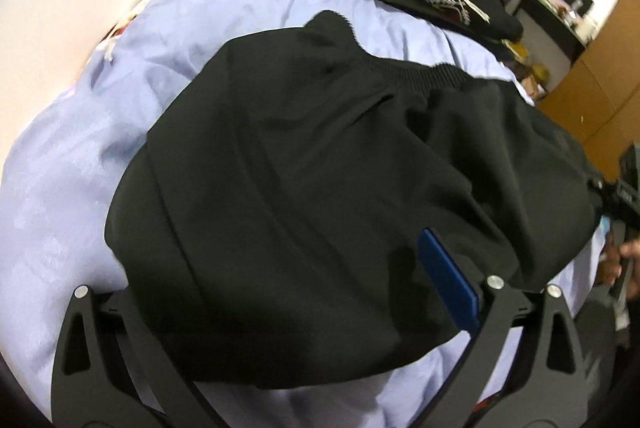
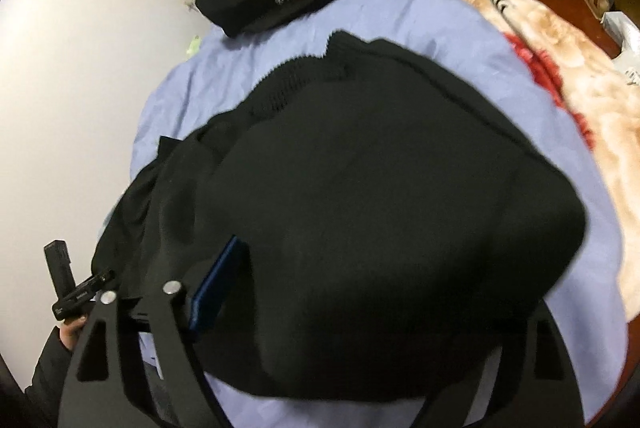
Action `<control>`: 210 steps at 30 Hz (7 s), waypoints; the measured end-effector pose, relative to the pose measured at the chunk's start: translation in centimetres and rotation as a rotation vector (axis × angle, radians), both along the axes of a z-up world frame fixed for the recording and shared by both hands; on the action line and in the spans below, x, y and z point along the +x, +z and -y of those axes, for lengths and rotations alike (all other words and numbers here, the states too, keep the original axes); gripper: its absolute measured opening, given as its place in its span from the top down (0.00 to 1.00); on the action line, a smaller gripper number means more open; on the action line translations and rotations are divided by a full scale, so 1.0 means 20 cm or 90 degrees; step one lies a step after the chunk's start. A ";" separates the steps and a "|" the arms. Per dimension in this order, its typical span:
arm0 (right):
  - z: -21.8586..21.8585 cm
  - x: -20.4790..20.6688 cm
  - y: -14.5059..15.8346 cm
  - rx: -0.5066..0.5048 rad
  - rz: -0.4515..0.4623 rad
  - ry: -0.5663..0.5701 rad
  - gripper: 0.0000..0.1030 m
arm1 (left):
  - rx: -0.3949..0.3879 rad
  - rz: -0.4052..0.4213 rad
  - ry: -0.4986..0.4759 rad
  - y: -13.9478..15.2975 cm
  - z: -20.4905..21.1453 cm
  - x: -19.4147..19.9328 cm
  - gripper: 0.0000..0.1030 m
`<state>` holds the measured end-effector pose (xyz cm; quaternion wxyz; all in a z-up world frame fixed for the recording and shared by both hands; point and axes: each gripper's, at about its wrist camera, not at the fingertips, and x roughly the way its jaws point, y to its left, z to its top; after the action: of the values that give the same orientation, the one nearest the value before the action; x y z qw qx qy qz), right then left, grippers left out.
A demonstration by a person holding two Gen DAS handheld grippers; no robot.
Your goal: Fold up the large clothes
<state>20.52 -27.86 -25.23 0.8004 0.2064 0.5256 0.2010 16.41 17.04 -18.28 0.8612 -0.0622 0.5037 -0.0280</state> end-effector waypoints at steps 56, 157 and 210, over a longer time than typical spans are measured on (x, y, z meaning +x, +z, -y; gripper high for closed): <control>0.41 -0.58 0.34 0.155 0.027 -0.065 0.19 | -0.200 0.087 0.177 0.08 0.02 -0.27 0.14; 0.66 2.07 0.31 0.129 -0.013 -0.168 0.69 | -0.250 0.063 0.113 0.32 0.19 2.91 0.65; -0.01 1.10 1.30 -0.229 0.131 -0.073 0.05 | 0.028 0.160 -0.055 1.24 0.90 1.95 0.08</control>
<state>42.59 -27.74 0.69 0.8841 0.0683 0.4557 0.0780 55.33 -1.00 6.59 0.9168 -0.0175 0.3942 -0.0613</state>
